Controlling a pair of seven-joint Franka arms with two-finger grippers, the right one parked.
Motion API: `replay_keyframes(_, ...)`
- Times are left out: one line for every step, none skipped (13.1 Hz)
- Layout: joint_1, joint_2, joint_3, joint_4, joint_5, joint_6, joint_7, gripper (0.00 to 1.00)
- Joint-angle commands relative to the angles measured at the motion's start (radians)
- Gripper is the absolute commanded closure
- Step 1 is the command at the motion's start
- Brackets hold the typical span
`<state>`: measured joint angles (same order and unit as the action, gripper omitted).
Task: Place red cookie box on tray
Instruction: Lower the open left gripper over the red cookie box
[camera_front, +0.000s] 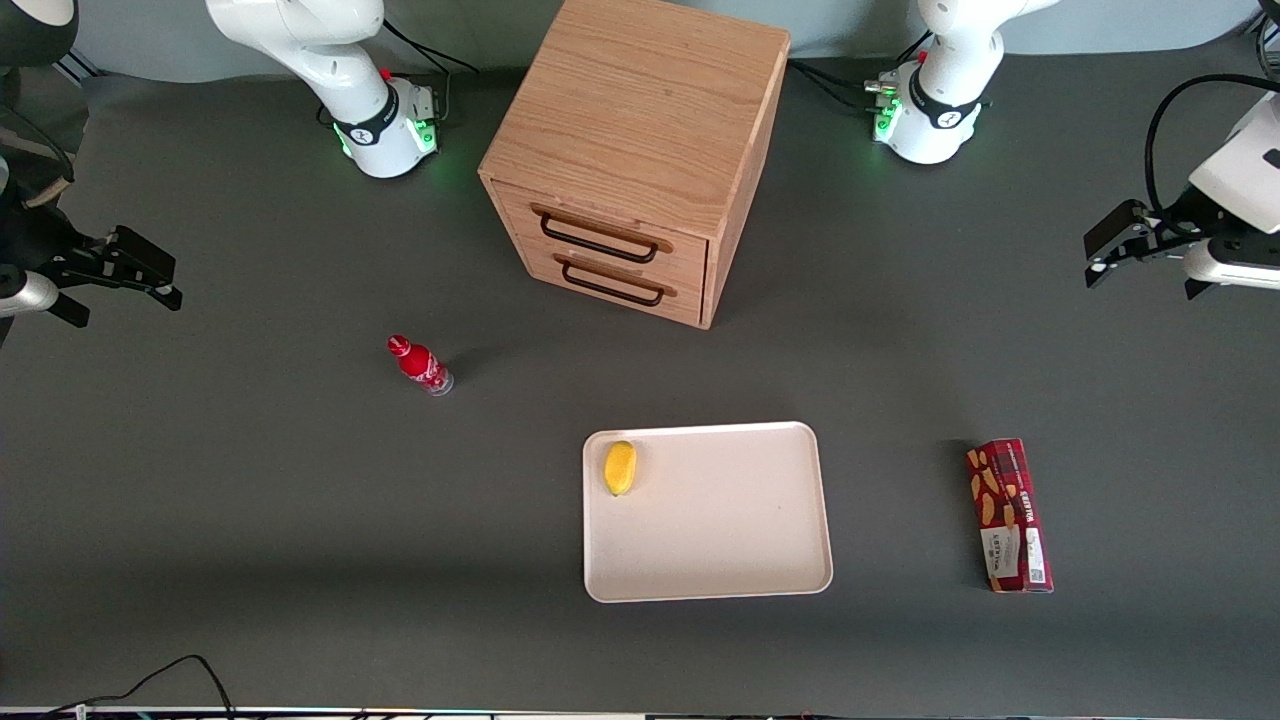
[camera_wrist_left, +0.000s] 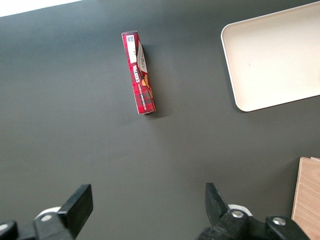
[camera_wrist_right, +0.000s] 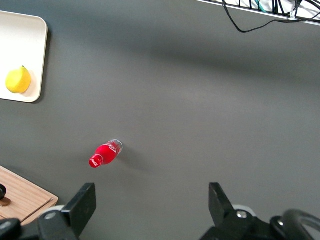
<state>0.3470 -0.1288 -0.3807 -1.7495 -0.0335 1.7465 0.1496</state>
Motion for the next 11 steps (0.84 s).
replay_keyframes(0.004, -0.014, 0.003, -0.005, -0.003, 0.012, 0.084, 0.00)
replay_keyframes(0.009, -0.005, 0.006, 0.033, -0.005, -0.011, 0.138, 0.00)
replay_keyframes(0.013, 0.004, 0.006, 0.050, -0.005, -0.033, 0.145, 0.00)
replay_keyframes(0.015, 0.009, 0.008, 0.051, -0.006, -0.035, 0.139, 0.00)
replay_keyframes(0.015, 0.011, 0.008, 0.051, -0.006, -0.036, 0.136, 0.00)
replay_keyframes(0.015, 0.011, 0.008, 0.051, -0.008, -0.036, 0.124, 0.00)
replay_keyframes(0.014, 0.023, 0.008, 0.060, -0.008, -0.032, 0.111, 0.00)
replay_keyframes(0.012, 0.052, 0.008, 0.091, -0.008, -0.033, 0.108, 0.00)
replay_keyframes(0.007, 0.096, 0.006, 0.134, -0.002, -0.038, 0.107, 0.00)
replay_keyframes(0.003, 0.154, 0.006, 0.178, 0.004, -0.033, 0.085, 0.00)
replay_keyframes(0.000, 0.223, 0.003, 0.235, 0.024, -0.030, 0.056, 0.00)
